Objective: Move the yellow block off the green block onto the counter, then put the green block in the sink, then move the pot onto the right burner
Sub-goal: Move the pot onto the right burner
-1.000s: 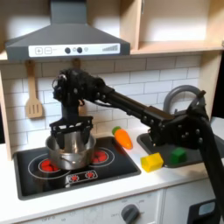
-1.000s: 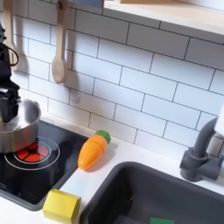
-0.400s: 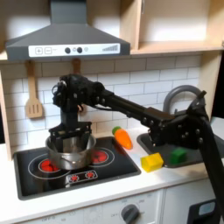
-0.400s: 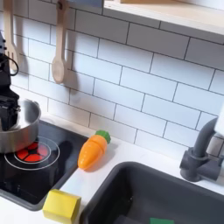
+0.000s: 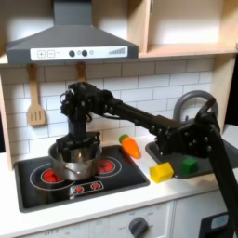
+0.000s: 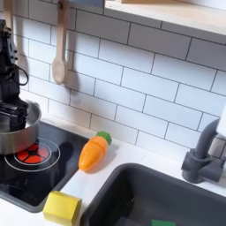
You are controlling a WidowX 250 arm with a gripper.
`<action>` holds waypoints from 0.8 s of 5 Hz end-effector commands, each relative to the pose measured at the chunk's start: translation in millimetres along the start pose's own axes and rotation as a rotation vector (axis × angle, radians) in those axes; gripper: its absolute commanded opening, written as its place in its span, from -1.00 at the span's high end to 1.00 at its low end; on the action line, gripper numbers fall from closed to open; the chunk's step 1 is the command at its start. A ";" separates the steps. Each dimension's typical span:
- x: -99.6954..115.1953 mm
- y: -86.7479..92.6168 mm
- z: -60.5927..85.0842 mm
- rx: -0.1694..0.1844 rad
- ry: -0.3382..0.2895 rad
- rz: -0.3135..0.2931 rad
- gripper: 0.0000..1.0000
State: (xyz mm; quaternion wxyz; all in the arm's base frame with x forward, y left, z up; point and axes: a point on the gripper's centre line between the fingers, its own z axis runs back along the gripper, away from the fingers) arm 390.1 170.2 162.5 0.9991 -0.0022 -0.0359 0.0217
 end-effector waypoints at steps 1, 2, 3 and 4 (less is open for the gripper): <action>-0.6 -12.2 -0.5 -0.010 -0.001 -0.005 -1.00; 0.0 -24.0 -9.1 -0.019 0.016 -0.017 -1.00; -2.3 -36.1 -11.6 -0.026 0.022 -0.021 -1.00; -4.4 -48.9 -11.3 -0.041 0.025 -0.025 -1.00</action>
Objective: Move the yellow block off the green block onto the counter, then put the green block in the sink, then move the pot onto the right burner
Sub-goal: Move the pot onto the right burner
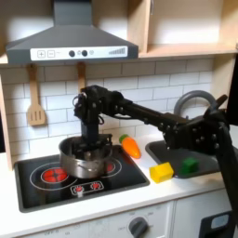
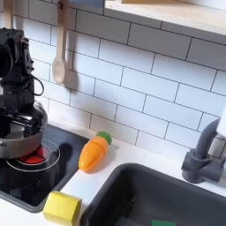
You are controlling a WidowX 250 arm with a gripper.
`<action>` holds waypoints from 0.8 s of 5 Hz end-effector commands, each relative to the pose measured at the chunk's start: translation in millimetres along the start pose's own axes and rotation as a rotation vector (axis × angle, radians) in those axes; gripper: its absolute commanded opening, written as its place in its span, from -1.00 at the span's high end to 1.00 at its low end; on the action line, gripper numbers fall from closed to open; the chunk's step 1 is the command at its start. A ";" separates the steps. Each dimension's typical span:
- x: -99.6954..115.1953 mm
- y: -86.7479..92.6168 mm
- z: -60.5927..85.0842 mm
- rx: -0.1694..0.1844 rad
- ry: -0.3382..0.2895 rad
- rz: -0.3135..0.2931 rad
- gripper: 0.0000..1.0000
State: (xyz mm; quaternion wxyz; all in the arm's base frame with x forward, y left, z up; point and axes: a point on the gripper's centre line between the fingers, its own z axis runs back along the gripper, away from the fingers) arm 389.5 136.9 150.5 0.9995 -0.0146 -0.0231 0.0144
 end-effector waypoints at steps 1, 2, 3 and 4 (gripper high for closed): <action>-0.8 -24.4 3.6 -0.024 -0.008 -0.012 -1.00; -0.5 -34.3 0.8 -0.041 -0.005 0.004 -1.00; -6.8 -43.1 -1.4 -0.059 0.005 0.003 -1.00; -9.4 -52.6 1.0 -0.066 0.000 -0.009 -1.00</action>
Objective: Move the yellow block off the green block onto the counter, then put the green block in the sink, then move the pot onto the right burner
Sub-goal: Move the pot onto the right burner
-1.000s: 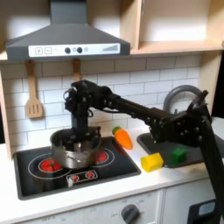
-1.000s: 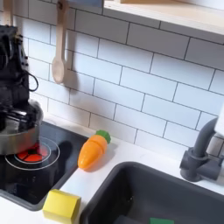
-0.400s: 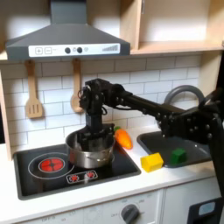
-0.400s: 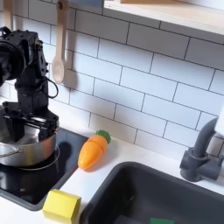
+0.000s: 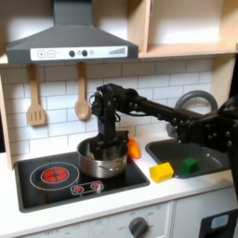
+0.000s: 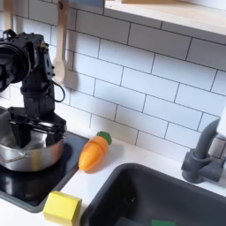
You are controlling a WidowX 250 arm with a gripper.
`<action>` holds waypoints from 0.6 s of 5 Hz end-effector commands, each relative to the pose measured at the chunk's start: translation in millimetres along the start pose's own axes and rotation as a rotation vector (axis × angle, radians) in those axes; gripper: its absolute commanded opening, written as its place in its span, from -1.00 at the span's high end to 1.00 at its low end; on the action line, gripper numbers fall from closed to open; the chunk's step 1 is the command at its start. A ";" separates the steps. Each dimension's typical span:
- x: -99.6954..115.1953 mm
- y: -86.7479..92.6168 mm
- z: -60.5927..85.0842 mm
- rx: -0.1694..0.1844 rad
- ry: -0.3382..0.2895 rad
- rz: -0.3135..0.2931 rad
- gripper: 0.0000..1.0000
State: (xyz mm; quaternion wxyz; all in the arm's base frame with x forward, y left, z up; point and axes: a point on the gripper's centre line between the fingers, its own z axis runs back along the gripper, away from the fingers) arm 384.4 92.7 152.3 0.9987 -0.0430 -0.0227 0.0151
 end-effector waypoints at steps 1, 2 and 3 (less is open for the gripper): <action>-3.4 -13.5 3.4 -0.008 -0.012 -0.024 -1.00; -3.6 -8.4 5.7 0.003 -0.014 -0.017 -1.00; -5.3 -5.4 7.2 -0.002 -0.015 -0.012 -1.00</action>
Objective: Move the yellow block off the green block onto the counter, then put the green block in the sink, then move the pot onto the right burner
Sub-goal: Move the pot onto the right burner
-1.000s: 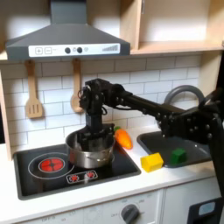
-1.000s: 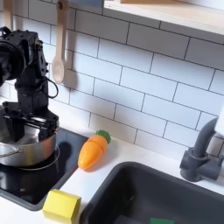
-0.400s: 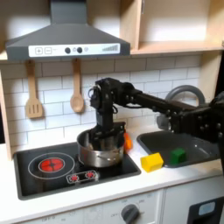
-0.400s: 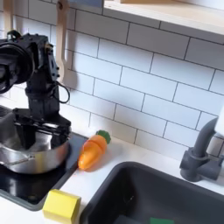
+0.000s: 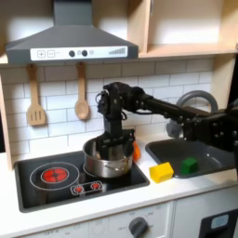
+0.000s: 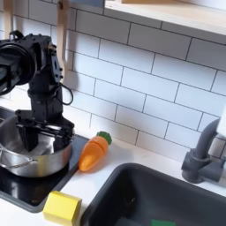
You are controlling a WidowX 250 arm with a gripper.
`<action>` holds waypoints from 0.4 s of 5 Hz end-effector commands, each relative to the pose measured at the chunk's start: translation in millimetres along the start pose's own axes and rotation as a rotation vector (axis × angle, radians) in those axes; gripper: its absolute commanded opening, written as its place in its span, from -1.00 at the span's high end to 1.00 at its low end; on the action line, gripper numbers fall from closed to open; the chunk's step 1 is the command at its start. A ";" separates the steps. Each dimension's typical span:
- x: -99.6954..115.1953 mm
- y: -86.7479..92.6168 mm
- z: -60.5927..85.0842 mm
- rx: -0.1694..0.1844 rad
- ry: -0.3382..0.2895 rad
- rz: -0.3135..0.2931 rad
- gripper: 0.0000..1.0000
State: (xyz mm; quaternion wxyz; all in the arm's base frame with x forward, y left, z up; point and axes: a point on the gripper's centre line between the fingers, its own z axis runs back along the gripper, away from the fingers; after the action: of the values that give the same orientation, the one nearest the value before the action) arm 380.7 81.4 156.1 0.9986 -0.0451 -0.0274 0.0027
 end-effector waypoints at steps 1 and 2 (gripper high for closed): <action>-2.3 1.9 6.4 -0.001 0.003 0.002 -1.00; -2.9 -0.7 11.6 -0.014 0.008 -0.008 -1.00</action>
State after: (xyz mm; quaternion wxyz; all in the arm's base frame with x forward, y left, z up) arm 378.1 81.0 167.6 0.9984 -0.0509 -0.0231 -0.0035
